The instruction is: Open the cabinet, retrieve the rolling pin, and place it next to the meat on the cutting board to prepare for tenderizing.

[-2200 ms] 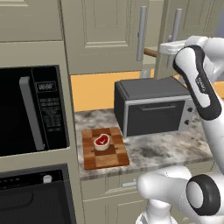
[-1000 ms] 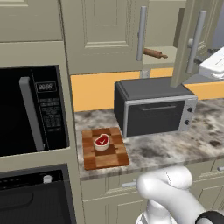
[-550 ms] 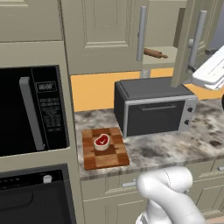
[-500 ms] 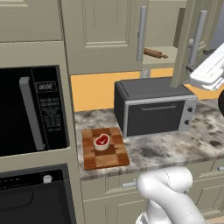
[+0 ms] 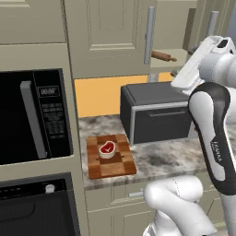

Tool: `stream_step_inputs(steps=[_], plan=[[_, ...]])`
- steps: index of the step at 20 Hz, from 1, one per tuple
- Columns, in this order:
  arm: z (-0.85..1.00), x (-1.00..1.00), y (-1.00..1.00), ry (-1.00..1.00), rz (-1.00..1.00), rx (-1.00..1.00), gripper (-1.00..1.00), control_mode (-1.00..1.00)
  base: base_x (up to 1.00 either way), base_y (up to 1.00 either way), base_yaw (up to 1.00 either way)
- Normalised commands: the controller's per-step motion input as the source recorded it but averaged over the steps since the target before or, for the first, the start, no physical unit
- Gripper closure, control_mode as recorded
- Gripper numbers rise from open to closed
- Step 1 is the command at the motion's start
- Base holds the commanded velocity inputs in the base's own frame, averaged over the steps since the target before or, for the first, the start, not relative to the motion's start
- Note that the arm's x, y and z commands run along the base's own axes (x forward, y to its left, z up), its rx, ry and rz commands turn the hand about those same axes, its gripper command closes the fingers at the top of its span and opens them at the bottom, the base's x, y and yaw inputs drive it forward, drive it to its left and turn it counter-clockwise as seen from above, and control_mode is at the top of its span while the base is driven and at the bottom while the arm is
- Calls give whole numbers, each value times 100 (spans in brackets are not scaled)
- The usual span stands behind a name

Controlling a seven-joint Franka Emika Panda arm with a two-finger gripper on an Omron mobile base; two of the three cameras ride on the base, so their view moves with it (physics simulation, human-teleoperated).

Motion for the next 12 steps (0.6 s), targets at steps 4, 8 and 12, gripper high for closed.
stream_step_inputs(steps=[4, 8, 12], plan=[[-8, 62, 3, 16, -19, -25, -100, -100, 0, 0, 0], [-13, 58, 0, 14, -22, -25, -100, -100, 0, 0, 0], [-19, 51, 2, 14, -19, -24, -100, -100, 0, 0, 0]])
